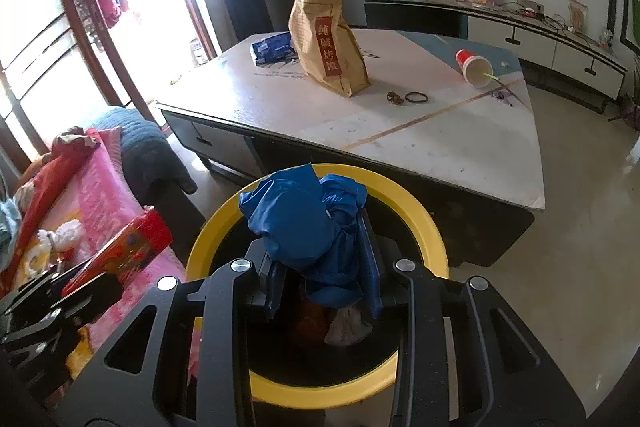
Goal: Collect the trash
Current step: 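Open the right tool to drop the blue bag while the left tool drops the red can into the bin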
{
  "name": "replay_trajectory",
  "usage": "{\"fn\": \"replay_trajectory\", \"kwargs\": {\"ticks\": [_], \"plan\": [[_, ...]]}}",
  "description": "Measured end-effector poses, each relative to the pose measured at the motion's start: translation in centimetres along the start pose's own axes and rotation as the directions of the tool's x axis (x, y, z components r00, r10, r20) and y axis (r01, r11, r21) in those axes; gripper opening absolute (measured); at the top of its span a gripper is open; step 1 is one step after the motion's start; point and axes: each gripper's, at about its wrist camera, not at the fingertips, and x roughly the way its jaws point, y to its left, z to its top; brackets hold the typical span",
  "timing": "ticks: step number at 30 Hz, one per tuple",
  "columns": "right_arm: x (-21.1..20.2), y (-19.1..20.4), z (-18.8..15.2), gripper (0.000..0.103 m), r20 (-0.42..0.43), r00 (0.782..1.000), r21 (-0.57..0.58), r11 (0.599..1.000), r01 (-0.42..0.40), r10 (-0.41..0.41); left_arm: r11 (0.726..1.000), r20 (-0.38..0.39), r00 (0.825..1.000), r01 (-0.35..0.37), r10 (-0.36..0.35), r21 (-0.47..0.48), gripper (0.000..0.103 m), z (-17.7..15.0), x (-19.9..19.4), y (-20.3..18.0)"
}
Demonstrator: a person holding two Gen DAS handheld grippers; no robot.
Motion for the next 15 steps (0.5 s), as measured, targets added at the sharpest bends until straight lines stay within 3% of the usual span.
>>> {"fn": "replay_trajectory", "kwargs": {"ticks": [8,10,13,15], "plan": [[0.3,-0.8,0.0,0.03,-0.004,1.0,0.014,1.0,-0.001,0.001,1.0,-0.031,0.999,-0.011,0.012,0.016,0.03,1.1,2.6,-0.2],[0.3,-1.0,0.1,0.04,0.002,1.0,0.018,1.0,0.004,-0.004,1.0,-0.04,0.999,-0.007,0.008,0.013,0.03,1.3,3.2,-0.2],[0.3,-1.3,0.2,0.045,0.008,1.0,0.028,1.0,0.01,-0.011,1.0,-0.046,0.999,-0.008,0.008,-0.007,0.032,1.7,3.8,0.2],[0.2,-1.6,0.2,0.049,0.014,1.0,0.036,0.999,0.016,-0.016,1.0,-0.04,0.999,-0.006,0.005,-0.022,0.053,1.9,3.8,0.5]]}}
